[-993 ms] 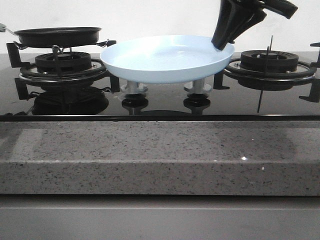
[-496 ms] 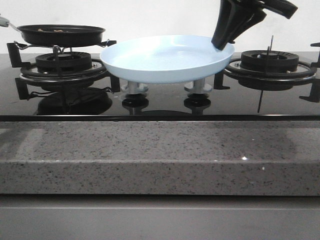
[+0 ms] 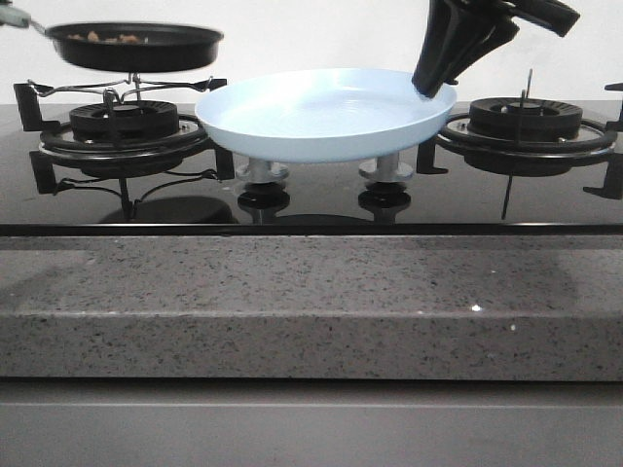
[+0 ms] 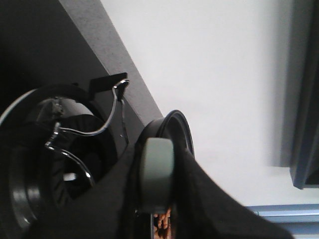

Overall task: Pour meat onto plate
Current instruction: 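Lift the black frying pan by its handle with the left gripper, then tilt the pan over the plate with the left gripper, pouring the meat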

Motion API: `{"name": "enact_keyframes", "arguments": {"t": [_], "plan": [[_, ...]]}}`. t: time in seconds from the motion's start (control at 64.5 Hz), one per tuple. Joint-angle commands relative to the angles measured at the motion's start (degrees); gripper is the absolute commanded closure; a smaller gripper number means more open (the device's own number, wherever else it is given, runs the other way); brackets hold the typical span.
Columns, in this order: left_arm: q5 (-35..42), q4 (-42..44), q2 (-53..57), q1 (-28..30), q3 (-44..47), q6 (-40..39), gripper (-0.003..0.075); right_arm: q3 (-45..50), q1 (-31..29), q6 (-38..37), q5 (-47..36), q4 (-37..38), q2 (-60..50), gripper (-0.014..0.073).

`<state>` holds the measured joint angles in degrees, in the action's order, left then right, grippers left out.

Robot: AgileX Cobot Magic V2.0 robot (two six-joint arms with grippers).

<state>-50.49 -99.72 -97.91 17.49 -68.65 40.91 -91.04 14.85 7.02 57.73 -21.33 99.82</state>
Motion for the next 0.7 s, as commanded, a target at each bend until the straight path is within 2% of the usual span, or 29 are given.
{"name": "enact_keyframes", "arguments": {"t": [0.0, 0.403, 0.682], "plan": [[-5.9, -7.0, 5.3, 0.0, -2.1, 1.3, 0.0741, -1.3, 0.0, 0.6, -1.8, -1.9, -2.9, 0.0656], [-4.3, -2.9, 16.1, -4.8, 0.8, 7.6, 0.0741, -1.3, 0.0, 0.6, -1.7, -1.9, -2.9, 0.0656], [4.8, 3.9, 23.3, -11.7, 0.7, 14.0, 0.0741, -1.3, 0.0, 0.6, -1.7, -1.9, -2.9, 0.0656]]}}
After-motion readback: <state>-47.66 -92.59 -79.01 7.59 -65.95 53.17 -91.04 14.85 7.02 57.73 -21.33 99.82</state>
